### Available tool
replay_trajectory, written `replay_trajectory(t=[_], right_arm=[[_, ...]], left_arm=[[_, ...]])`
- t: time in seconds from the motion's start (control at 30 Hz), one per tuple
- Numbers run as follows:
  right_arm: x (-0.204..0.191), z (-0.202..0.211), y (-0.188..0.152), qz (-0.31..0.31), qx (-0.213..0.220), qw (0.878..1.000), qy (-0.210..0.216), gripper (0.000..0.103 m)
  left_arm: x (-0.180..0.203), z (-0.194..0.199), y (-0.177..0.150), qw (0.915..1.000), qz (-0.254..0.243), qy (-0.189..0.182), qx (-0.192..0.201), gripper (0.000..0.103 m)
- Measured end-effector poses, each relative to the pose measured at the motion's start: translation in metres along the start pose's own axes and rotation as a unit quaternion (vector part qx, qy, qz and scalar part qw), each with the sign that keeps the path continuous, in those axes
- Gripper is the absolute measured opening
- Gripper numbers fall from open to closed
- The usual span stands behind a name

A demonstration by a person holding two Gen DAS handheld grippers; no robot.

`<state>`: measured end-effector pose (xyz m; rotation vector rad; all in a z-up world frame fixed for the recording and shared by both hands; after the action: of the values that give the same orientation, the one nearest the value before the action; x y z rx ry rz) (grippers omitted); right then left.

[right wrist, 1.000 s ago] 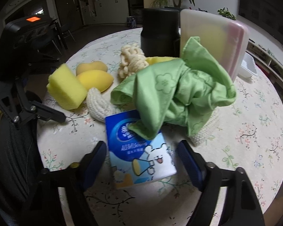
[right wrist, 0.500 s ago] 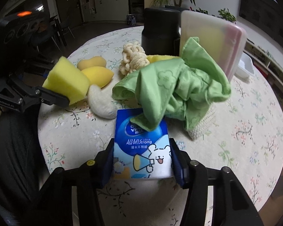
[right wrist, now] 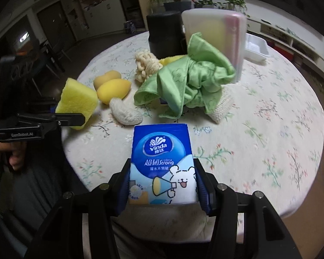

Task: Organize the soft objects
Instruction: 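Carry the sponge and tissue pack over the white plastic tray with both tools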

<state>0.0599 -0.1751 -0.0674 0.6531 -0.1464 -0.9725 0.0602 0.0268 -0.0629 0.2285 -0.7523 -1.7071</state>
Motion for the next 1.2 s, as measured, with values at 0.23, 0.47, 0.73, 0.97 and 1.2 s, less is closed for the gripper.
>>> replay_trajectory(t=[0.23,0.47,0.73,0.97,1.2], right_arm=[[0.047,0.036,0.012,-0.054,0.028,0.998,-0.024,0.055],[0.106,0.045,0.033,-0.088,0.043,0.993,-0.066,0.055],[0.192,0.045,0.072,-0.12,0.064,0.982,-0.133,0.055],[0.276,0.038,0.124,-0.132,0.067,0.972,-0.184,0.055],[0.307,-0.001,0.209,-0.087,0.065,0.976,-0.19,0.055]], left_arm=[[-0.033,0.015,0.033,0.9992,0.014,0.029,0.026,0.025],[-0.064,0.017,0.067,0.9981,0.022,0.042,0.038,0.025],[-0.131,0.006,0.139,0.995,0.032,0.076,0.057,0.025],[-0.158,-0.026,0.226,0.9929,-0.007,0.104,0.056,0.025],[-0.137,-0.085,0.295,0.9937,-0.067,0.084,0.03,0.025]])
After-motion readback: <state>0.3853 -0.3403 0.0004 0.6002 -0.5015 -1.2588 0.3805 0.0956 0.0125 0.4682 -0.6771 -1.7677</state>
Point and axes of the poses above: each gripper's, at about its wrist camera, not at the fingertips, and z roughly against the way its jaws point, x to its right, y to its top, the point moved 5 cm from there along -z, roughly the way its jaws point, and after that the axes turned 1 degree about x, right-handed, at the moved point
